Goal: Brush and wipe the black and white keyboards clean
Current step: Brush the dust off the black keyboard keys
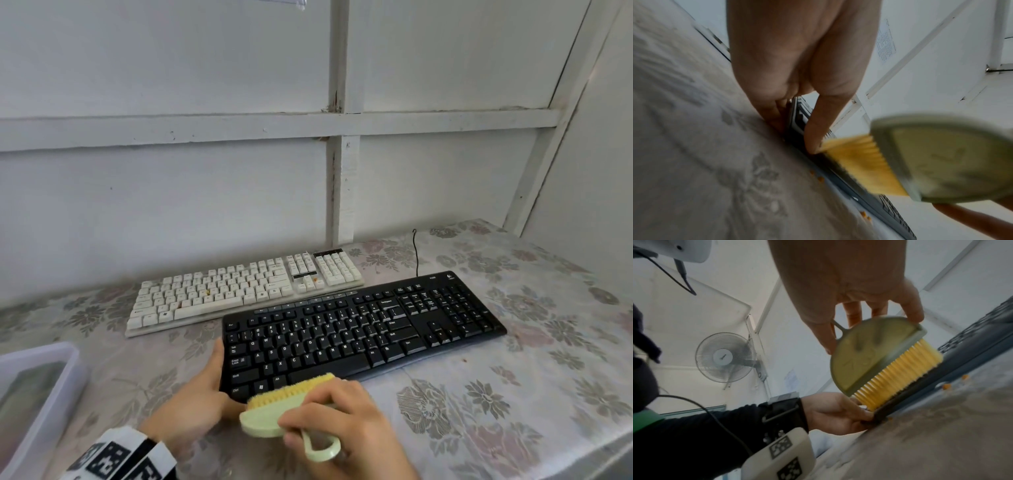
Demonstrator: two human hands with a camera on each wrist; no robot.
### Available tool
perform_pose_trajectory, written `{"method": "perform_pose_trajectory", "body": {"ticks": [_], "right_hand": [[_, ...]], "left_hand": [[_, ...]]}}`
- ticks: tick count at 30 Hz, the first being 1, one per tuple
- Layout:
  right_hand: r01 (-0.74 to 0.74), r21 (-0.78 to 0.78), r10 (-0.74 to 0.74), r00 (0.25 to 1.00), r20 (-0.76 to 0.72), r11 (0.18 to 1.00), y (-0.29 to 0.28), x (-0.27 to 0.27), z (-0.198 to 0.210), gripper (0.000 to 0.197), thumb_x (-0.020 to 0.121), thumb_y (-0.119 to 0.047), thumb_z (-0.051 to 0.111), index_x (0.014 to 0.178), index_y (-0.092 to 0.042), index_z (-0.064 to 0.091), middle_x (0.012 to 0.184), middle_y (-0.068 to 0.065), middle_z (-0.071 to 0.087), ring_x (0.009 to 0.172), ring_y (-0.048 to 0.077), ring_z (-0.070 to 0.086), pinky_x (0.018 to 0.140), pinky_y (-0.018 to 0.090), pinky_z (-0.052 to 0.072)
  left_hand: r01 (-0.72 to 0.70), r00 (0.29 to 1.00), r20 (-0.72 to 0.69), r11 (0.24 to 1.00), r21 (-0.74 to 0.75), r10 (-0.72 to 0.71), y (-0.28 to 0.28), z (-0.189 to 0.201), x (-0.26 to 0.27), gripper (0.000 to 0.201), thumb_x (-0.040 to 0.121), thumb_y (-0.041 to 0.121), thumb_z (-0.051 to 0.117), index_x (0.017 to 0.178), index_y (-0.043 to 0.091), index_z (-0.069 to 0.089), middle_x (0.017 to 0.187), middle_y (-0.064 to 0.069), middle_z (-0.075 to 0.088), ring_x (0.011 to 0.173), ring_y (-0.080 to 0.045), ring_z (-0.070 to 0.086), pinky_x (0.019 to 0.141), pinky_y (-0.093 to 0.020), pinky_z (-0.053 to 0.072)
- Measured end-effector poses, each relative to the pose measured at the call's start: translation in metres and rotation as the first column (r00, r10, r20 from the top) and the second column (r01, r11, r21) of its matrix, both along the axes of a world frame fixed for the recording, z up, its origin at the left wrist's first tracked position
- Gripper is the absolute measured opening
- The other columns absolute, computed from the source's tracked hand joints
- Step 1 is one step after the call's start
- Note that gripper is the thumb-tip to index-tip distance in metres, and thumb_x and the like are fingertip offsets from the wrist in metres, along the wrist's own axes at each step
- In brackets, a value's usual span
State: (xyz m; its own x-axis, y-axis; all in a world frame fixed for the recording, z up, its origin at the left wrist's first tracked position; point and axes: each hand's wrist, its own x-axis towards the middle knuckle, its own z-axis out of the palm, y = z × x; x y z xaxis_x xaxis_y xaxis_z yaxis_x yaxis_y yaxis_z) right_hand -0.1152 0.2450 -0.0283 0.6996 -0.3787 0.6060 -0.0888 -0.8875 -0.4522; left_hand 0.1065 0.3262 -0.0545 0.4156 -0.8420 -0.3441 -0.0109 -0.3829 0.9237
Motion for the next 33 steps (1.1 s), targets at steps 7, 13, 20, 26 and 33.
{"method": "perform_pose_trajectory", "body": {"ticks": [7,13,20,26,33], "right_hand": [[0.152,0.107,-0.162,0.982,0.096,0.983,-0.028,-0.026,-0.004,0.012,0.076,-0.041,0.059,0.087,-0.04,0.063,0.084,-0.02,0.055,0.083,0.0,0.051,0.075,0.013,0.043],[0.052,0.122,-0.064,0.993,0.099,0.991,-0.024,-0.026,-0.003,0.012,0.076,-0.039,0.062,0.088,-0.042,0.064,0.084,-0.022,0.056,0.086,0.0,0.053,0.077,0.01,0.043],[0.124,0.326,-0.186,0.969,0.165,0.937,-0.07,-0.065,0.008,0.022,0.075,-0.015,0.078,0.075,-0.035,0.072,0.083,-0.011,0.065,0.08,0.01,0.063,0.069,0.016,0.047],[0.001,0.334,-0.047,0.99,0.131,0.943,-0.056,-0.061,0.012,0.022,0.075,-0.057,0.065,0.079,-0.038,0.073,0.085,-0.014,0.065,0.083,0.009,0.063,0.071,0.016,0.05],[0.097,0.367,-0.156,0.978,0.135,0.925,-0.085,-0.085,0.011,0.011,0.078,-0.025,0.076,0.074,-0.034,0.073,0.082,-0.009,0.066,0.08,0.01,0.063,0.07,0.021,0.05]], "left_hand": [[-0.017,0.999,0.045,0.998,0.061,0.014,-0.002,0.005,-0.003,0.125,0.053,-0.004,0.072,0.142,0.052,0.006,0.124,0.015,0.057,0.114,-0.013,0.055,0.105,-0.04,0.039],[-0.023,0.995,0.1,1.0,0.013,0.021,-0.002,0.007,-0.008,0.108,0.049,-0.003,0.071,0.122,0.063,0.028,0.117,0.007,0.062,0.111,-0.016,0.057,0.103,-0.042,0.041],[-0.016,0.998,0.066,0.995,0.095,0.01,-0.003,0.008,-0.006,0.123,0.062,-0.01,0.07,0.142,0.053,0.0,0.138,0.011,0.046,0.118,-0.015,0.051,0.107,-0.041,0.037],[-0.036,0.996,0.08,0.991,0.132,0.026,-0.002,0.01,-0.008,0.123,0.063,-0.011,0.069,0.142,0.053,-0.001,0.136,0.01,0.048,0.12,-0.017,0.049,0.108,-0.041,0.034],[-0.043,0.996,0.087,0.986,0.159,0.029,-0.002,0.013,-0.01,0.124,0.064,-0.01,0.07,0.143,0.051,-0.003,0.14,0.009,0.045,0.121,-0.018,0.048,0.109,-0.041,0.033]]}}
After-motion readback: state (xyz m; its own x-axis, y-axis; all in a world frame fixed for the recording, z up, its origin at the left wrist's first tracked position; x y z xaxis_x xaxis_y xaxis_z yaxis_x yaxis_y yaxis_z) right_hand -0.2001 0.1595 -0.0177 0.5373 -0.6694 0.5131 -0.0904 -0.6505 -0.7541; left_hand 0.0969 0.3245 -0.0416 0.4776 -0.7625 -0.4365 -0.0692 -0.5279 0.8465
